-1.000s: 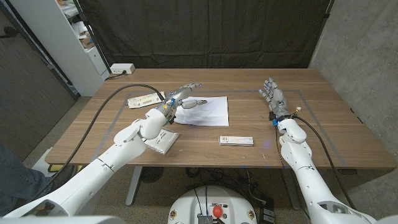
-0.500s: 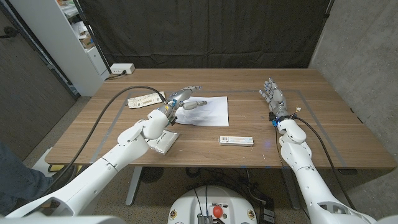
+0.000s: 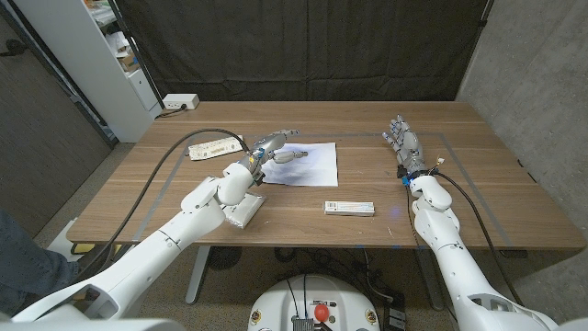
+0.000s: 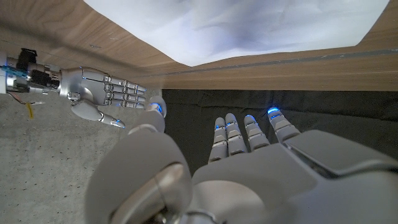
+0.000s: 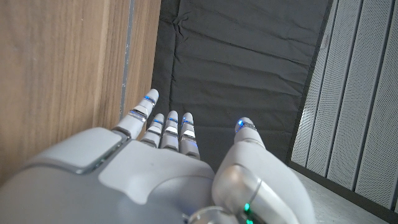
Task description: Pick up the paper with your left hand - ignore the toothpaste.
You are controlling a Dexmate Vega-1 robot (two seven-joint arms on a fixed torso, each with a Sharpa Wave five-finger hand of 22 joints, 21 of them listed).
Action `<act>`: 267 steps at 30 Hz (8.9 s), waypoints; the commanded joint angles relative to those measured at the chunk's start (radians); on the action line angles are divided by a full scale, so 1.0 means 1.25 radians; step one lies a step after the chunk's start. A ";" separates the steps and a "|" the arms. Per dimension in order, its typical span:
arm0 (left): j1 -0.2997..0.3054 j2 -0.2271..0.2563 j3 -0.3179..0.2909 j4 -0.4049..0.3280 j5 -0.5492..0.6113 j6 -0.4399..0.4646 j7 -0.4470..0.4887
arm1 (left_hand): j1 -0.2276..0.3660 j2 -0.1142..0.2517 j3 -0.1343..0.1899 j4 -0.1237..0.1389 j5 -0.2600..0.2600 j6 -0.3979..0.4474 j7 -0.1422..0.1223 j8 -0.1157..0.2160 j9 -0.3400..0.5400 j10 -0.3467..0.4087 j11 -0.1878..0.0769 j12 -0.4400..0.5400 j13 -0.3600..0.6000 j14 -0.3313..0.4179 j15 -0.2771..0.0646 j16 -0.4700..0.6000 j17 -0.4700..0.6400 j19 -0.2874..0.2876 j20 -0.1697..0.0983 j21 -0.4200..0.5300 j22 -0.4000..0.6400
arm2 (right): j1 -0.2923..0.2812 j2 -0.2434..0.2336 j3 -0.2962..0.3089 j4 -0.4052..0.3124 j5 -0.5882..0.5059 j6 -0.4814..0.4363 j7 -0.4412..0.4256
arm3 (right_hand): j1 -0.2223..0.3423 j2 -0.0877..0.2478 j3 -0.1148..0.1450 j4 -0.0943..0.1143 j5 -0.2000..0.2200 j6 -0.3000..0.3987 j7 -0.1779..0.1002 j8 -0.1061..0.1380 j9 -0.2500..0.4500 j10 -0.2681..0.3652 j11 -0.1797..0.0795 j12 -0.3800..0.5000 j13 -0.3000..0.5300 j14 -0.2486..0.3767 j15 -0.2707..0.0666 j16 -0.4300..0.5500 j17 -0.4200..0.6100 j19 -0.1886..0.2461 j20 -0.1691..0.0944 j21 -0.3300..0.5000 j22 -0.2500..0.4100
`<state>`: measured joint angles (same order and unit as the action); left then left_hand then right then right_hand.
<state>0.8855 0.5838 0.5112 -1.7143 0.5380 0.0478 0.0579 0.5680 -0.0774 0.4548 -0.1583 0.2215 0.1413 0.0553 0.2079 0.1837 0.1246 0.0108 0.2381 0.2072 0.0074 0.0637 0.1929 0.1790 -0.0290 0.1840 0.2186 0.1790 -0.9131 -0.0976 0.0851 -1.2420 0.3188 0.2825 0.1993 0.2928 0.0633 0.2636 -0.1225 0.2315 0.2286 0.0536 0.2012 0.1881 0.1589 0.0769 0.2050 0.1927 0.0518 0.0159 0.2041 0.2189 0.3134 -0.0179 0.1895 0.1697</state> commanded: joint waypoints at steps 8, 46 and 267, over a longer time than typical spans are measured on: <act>-0.045 -0.026 0.045 0.057 -0.004 0.002 -0.016 | 0.012 0.002 -0.001 0.003 -0.001 0.009 -0.002 0.004 0.002 0.007 -0.005 0.007 0.003 0.006 0.001 0.005 0.002 -0.005 -0.003 -0.003 0.003 | 0.015 0.002 0.010 0.028 -0.002 0.005 0.011 | -0.004 0.000 -0.002 0.001 0.002 0.002 0.002 -0.002 0.003 0.006 0.000 -0.003 0.002 0.006 0.005 0.003 -0.001 0.002 0.002 0.003 0.002; -0.069 -0.037 0.081 0.118 -0.013 -0.010 -0.018 | 0.019 0.005 -0.005 0.007 -0.003 0.019 -0.005 0.001 0.002 0.007 -0.007 0.004 0.003 0.009 0.000 0.002 0.002 -0.005 -0.005 -0.007 0.003 | 0.036 0.009 0.015 0.056 -0.016 0.013 0.007 | -0.004 0.000 -0.002 0.001 0.002 0.003 0.002 -0.002 0.003 0.007 0.001 -0.004 0.002 0.006 0.004 0.003 -0.001 0.002 0.003 0.003 0.002; -0.061 0.012 0.014 -0.154 -0.037 0.259 -0.110 | 0.602 0.161 0.013 -0.001 -0.013 0.349 0.009 0.061 0.026 0.357 -0.043 0.142 0.110 0.610 -0.107 0.209 0.197 0.701 -0.158 0.394 0.011 | 0.063 0.022 -0.006 0.062 -0.028 0.023 0.006 | -0.003 0.003 -0.001 -0.001 0.005 0.006 -0.002 -0.003 0.003 0.011 -0.001 -0.003 0.003 0.011 0.007 0.004 0.000 0.000 0.007 0.003 0.002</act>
<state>0.8043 0.5908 0.5401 -1.8698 0.4794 0.3642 -0.0749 1.3239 0.1265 0.4660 -0.1586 0.2022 0.5667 0.0695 0.2852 0.2136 0.5582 -0.0443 0.4081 0.3415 0.7599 -0.0740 0.4580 0.4201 0.8533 -0.0091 0.7067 0.1901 -0.8242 -0.0693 0.0798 -1.1514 0.2822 0.3151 0.2091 0.2928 0.0634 0.2637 -0.1225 0.2315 0.2339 0.0483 0.2013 0.1880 0.1642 0.0715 0.2050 0.1926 0.0573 0.0213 0.2041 0.2190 0.3062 -0.0106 0.1895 0.1697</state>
